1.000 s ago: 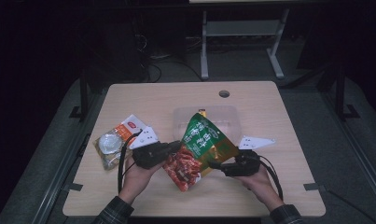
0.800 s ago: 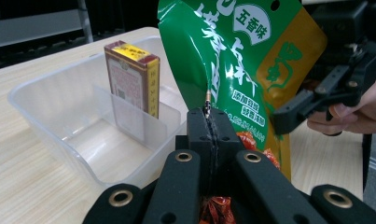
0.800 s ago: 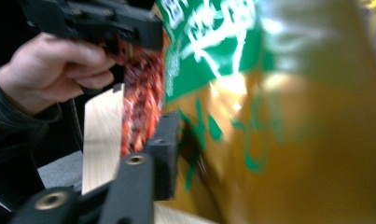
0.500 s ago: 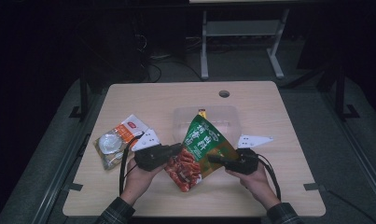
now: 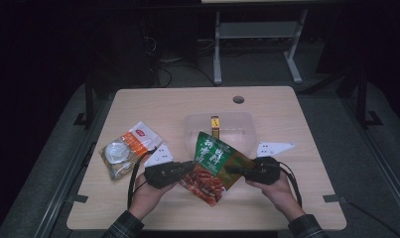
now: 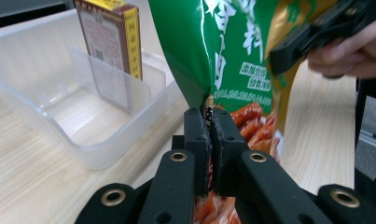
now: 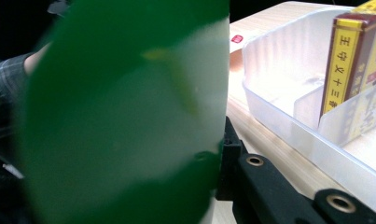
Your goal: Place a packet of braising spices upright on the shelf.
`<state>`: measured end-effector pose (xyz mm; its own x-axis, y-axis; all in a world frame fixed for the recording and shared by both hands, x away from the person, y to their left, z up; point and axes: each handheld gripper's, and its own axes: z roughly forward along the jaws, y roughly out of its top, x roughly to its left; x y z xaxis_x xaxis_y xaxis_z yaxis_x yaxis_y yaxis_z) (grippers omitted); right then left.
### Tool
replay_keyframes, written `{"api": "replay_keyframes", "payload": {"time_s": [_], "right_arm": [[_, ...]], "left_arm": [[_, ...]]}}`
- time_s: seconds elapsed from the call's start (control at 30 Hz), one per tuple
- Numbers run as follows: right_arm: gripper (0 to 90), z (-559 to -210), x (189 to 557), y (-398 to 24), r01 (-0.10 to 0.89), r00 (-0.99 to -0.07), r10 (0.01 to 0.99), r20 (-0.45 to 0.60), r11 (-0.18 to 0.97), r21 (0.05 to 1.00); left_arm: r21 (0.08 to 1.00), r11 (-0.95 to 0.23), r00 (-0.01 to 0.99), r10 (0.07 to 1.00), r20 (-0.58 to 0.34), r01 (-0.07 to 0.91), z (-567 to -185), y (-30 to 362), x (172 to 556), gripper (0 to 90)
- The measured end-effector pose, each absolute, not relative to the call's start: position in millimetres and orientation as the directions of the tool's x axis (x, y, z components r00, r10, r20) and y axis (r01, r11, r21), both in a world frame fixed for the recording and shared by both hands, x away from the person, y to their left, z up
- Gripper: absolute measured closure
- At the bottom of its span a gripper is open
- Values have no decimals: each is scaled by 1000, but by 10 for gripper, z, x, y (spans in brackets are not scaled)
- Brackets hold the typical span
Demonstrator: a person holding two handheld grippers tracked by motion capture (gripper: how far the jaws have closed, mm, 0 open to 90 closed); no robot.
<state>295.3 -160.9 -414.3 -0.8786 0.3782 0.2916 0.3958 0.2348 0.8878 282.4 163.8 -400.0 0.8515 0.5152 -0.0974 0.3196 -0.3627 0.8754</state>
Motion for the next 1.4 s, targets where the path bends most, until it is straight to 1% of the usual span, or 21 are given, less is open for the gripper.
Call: {"api": "replay_keyframes", "payload": {"time_s": [0.17, 0.2, 0.33, 0.4, 0.57, 0.8, 1.0, 1.1, 1.2, 1.4], "right_arm": [[898, -4089, 2929, -1621, 375, -892, 364, 267, 265, 888], [898, -4081, 2925, -1626, 375, -893, 363, 267, 270, 887], [897, -4028, 2898, -1634, 353, -905, 345, 249, 283, 892], [897, -4000, 2881, -1637, 349, -907, 343, 243, 293, 890], [898, -3958, 2851, -1653, 338, -911, 341, 231, 301, 892], [899, -3859, 2813, -1724, 325, -915, 341, 217, 300, 897], [899, -3771, 2777, -1834, 319, -912, 353, 207, 297, 900], [899, -3726, 2766, -1911, 318, -908, 368, 202, 288, 903], [899, -3690, 2766, -1989, 322, -900, 386, 201, 281, 904], [899, -3596, 2772, -2186, 320, -881, 434, 186, 259, 912]], "left_arm": [[869, -368, 842, 530, -97, 331, -4017, 1683, 2826, 844], [873, -360, 847, 520, -105, 330, -4018, 1704, 2830, 854], [865, -388, 864, 495, -95, 317, -4027, 1726, 2795, 806], [857, -408, 871, 483, -90, 315, -4034, 1732, 2783, 751], [839, -442, 882, 462, -90, 317, -4055, 1772, 2759, 541], [804, -499, 892, 444, -84, 324, -4135, 1854, 2707, 366], [785, -518, 890, 447, -89, 339, -4221, 1867, 2720, 311], [777, -530, 891, 446, -86, 340, -4271, 1844, 2729, 268], [772, -538, 892, 444, -83, 339, -4295, 1834, 2737, 253], [764, -545, 891, 445, -85, 345, -4326, 1831, 2754, 252]]}}
